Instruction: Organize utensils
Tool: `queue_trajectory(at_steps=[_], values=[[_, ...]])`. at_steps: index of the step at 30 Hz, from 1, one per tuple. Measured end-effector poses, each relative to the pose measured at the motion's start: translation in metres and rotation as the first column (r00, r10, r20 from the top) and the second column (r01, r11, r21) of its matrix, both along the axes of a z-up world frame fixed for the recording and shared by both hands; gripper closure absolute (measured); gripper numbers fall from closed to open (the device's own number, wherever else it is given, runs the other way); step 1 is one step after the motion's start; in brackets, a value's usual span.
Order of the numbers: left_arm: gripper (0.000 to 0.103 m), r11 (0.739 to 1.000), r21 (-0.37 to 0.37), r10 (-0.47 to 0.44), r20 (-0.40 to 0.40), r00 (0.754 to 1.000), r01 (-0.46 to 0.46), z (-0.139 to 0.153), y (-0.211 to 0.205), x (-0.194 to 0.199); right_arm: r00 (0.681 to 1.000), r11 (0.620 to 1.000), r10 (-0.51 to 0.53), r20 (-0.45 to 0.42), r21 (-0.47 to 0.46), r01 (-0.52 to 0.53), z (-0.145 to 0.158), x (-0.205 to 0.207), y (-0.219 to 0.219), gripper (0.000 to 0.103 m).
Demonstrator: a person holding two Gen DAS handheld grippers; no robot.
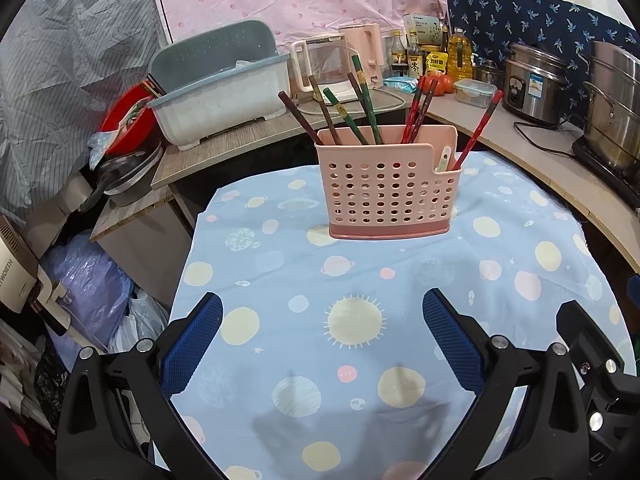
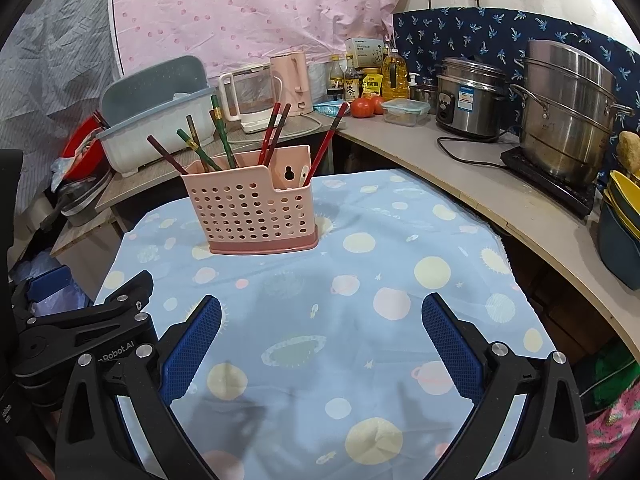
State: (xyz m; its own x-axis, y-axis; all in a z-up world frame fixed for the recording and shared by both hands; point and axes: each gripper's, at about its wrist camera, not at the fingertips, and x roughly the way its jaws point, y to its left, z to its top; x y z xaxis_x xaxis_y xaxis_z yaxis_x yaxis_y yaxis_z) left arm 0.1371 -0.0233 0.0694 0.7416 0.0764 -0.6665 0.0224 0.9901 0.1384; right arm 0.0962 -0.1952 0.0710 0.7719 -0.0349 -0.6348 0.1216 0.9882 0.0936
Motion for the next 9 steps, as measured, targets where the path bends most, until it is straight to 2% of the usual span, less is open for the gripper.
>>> queue_trajectory(at_steps=[9], values=[[0.007, 0.999, -0.032, -0.027, 0.04, 0.999, 0.028, 0.0056, -0.0012, -0.0025, 0.999, 1.0, -0.021, 0.024, -0.021, 0.022, 0.0033, -0.0039, -0.0003, 0.006]])
